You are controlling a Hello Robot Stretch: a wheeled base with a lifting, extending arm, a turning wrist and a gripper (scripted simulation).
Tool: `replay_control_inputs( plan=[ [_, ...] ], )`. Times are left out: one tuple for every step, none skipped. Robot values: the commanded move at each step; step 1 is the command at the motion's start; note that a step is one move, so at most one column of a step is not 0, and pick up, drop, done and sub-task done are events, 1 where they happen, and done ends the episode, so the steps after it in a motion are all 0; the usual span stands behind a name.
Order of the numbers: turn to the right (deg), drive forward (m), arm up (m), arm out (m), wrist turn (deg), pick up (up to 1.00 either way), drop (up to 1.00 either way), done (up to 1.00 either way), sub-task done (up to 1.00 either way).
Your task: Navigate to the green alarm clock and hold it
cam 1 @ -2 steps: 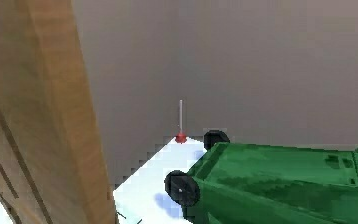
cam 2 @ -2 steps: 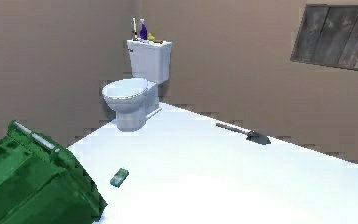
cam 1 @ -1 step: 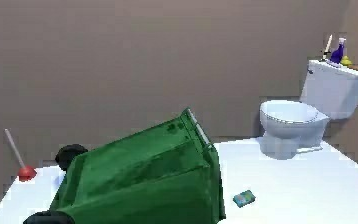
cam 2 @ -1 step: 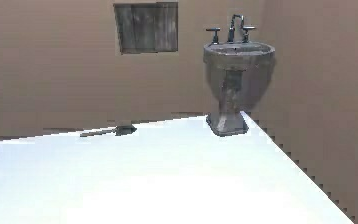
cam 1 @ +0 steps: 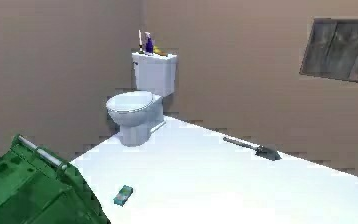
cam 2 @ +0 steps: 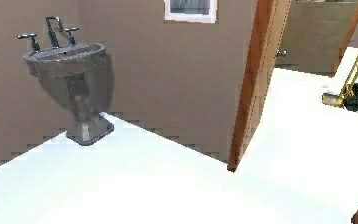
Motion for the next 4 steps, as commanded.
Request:
replay_control_inputs(
  plan=[
    [45.0, 0.00, 0.00, 0.00, 0.0, 0.00, 0.00, 0.00, 0.00],
    [45.0, 0.00, 0.00, 0.00, 0.0, 0.00, 0.00, 0.00, 0.00],
    [9.0, 0.00, 0.00, 0.00, 0.0, 0.00, 0.00, 0.00, 0.00],
    [0.0, 0.20, 0.00, 0.00, 0.0, 0.00, 0.00, 0.00, 0.00]
  ],
)
